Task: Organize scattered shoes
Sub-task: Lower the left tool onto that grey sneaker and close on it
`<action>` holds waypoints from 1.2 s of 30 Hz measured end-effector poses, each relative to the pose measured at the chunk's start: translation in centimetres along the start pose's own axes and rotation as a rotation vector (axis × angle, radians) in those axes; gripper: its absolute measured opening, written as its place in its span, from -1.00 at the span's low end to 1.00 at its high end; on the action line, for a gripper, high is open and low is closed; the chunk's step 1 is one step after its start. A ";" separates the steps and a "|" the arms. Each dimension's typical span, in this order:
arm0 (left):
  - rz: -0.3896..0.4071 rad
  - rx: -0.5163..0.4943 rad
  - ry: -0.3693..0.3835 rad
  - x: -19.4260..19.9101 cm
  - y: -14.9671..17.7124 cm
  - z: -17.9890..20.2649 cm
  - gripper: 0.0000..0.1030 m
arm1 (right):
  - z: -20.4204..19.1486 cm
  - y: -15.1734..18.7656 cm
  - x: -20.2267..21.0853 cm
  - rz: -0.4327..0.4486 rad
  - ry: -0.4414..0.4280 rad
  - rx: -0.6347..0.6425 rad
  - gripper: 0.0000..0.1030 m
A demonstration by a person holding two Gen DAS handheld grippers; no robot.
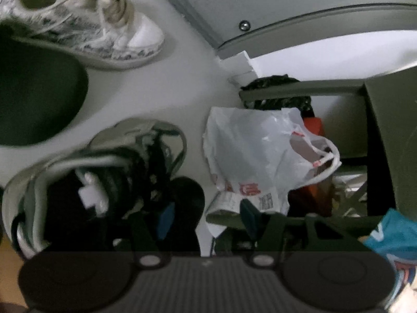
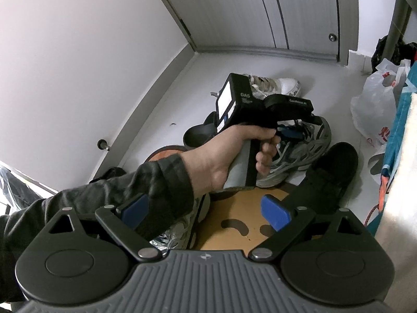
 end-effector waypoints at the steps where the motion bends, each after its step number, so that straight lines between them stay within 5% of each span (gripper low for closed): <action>1: 0.000 0.005 0.004 0.2 0.0 -0.1 0.13 | 0.0 0.0 0.0 0.000 0.000 0.001 0.87; 14: -0.046 -0.018 0.039 4.5 0.5 0.6 0.27 | -0.3 -0.6 -0.4 -0.001 0.002 0.013 0.87; 28: 0.052 0.017 -0.057 5.7 -1.4 -2.2 0.27 | -0.6 0.3 0.1 0.001 0.006 0.024 0.87; 36: 0.076 0.010 -0.041 2.9 -1.7 -2.8 0.43 | -0.5 0.2 0.0 -0.001 0.005 0.022 0.87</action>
Point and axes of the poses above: each gripper's, at about its wrist camera, not at the fingertips, and x roughly against the way its jaws point, z to its right, y to its underside, the point moved 1 cm from there along -x, roughly the way its jaws point, and after that the axes turned 1 degree about z, right-handed, at the moved point
